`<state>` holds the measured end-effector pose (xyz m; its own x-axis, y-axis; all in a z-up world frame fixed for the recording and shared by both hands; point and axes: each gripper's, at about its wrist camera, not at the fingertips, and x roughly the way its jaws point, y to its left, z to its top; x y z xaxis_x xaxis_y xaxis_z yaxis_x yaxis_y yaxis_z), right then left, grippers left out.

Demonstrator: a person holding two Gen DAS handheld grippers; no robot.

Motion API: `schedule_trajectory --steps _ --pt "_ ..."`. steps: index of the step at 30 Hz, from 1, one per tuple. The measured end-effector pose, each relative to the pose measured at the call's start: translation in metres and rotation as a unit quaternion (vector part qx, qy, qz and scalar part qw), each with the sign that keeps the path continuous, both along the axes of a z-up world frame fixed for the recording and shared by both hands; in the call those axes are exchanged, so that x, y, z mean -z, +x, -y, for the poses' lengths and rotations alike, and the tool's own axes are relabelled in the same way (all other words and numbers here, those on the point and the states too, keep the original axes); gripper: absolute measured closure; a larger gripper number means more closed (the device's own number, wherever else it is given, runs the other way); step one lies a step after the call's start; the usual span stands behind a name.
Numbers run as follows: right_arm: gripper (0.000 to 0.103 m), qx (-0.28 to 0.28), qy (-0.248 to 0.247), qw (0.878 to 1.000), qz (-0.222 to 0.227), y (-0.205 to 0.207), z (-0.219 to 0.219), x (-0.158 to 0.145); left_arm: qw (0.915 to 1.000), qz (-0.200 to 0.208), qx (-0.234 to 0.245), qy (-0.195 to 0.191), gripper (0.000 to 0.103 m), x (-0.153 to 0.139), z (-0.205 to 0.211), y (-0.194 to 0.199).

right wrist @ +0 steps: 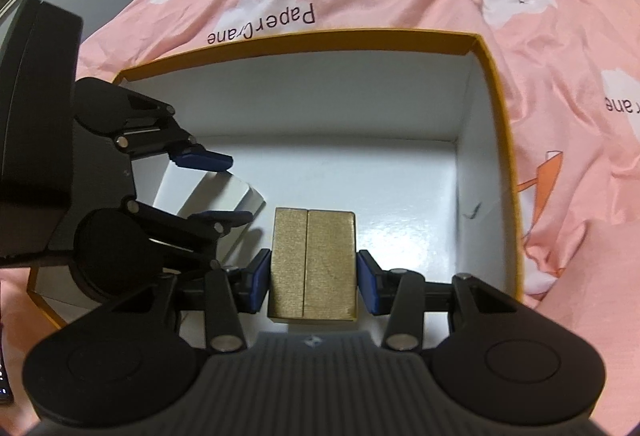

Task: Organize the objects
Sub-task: 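Lower the white case into the orange box with the left gripper while the right gripper carries the gold box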

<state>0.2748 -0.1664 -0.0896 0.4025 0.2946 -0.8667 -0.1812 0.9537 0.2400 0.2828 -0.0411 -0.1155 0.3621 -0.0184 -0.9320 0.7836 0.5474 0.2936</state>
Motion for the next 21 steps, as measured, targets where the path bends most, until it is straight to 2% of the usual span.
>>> schedule_trajectory --steps 6,11,17,21 --pt "0.056 -0.019 0.011 1.000 0.001 -0.002 -0.013 -0.004 0.9996 -0.005 0.005 0.028 0.063 0.006 -0.010 -0.015" --pt "0.056 -0.038 0.009 0.999 0.008 0.000 -0.022 -0.006 0.9979 0.001 -0.033 0.056 0.068 0.014 -0.021 -0.013" --pt "0.056 -0.075 0.000 0.997 0.024 0.001 -0.030 -0.008 0.9979 -0.012 -0.057 0.031 0.068 0.015 -0.025 -0.008" --pt "0.056 -0.132 -0.035 0.989 0.060 0.000 -0.041 -0.014 0.9974 -0.010 -0.058 -0.041 0.070 0.002 -0.041 -0.003"
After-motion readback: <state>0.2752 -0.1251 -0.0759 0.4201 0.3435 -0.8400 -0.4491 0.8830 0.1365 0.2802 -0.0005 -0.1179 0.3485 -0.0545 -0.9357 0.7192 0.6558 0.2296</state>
